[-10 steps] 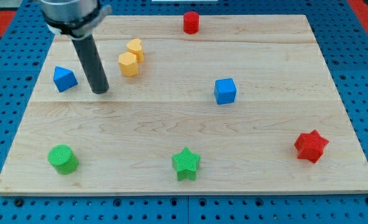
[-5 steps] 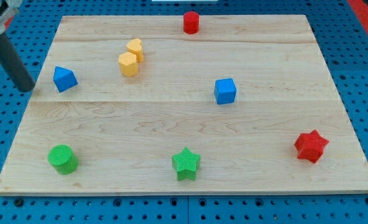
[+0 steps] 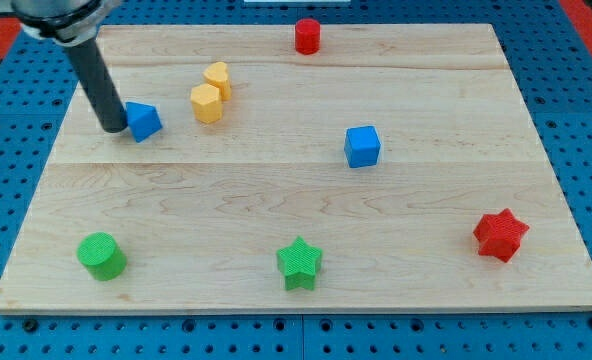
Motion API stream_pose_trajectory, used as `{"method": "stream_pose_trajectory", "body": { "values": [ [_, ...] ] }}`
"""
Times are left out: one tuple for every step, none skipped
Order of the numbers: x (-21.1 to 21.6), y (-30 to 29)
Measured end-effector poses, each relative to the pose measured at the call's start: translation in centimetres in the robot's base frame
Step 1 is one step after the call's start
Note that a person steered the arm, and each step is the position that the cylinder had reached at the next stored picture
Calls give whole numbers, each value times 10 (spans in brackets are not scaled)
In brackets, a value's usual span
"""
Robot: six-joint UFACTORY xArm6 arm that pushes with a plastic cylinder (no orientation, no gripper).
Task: Move the blue triangle towards the yellow hexagon
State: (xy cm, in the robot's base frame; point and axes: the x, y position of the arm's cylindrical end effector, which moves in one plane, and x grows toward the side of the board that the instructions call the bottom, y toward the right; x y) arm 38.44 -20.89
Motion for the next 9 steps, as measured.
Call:
{"method": "stream_pose_trajectory", "body": {
  "values": [
    [-8,7],
    [-28,7],
    [-34,7],
    [-37,7],
    [-42,6],
    [-46,6],
    [-49,6],
    [-54,6],
    [-56,5]
  ]
}}
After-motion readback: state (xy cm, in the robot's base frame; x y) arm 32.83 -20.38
